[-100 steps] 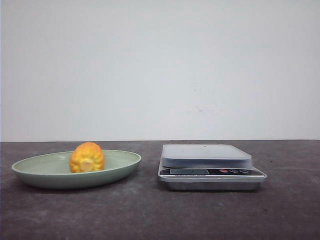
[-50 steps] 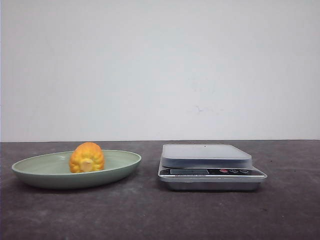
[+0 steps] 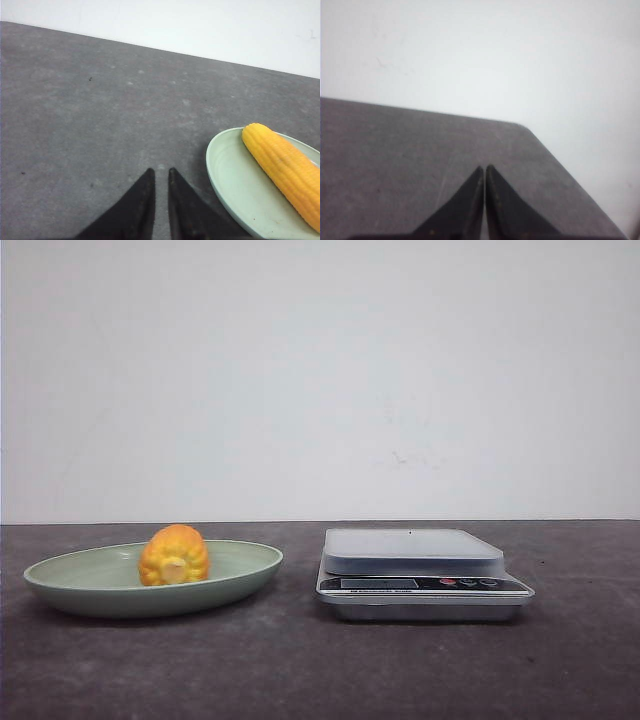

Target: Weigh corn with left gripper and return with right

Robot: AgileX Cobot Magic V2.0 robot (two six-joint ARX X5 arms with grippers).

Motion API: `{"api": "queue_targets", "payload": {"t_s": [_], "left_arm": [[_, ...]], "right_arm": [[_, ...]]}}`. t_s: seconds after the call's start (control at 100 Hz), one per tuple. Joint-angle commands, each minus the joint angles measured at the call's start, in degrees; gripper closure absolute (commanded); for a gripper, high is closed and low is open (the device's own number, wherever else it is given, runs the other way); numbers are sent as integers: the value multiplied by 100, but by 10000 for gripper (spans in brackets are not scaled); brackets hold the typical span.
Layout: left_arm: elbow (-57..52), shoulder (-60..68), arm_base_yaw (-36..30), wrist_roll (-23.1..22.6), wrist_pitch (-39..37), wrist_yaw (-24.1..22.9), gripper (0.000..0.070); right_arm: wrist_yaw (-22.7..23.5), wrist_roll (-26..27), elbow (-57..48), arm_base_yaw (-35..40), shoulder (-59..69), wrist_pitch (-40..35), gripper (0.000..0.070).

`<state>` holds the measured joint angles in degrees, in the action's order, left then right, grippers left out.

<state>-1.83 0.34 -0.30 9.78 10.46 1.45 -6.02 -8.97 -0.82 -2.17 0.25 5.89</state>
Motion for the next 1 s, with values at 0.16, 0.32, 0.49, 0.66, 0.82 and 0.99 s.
{"api": "queue_targets", "payload": {"t_s": [0.16,0.32,0.49,0.66,0.82,0.99], "left_arm": [[92,-7,-9,-632,28,-17,700],[92,-7,-9,-678,31,-15,700],[92,-7,-11,-678,28,-15,700],[92,-7,-11,-688,26,-17,700],[92,-7,-9,-907,24,-17,700],[92,-7,-9,-903,26,-17,700]], "right_arm": [[-4,-48,17,22,-2,221,700],[-4,-48,17,22,-2,236,700],[-4,-48,17,22,-2,238,700],[-2,-46,17,22,-2,293,700],[20,-26,17,22,-2,372,700],[13,310,17,22,-2,479,700]]}}
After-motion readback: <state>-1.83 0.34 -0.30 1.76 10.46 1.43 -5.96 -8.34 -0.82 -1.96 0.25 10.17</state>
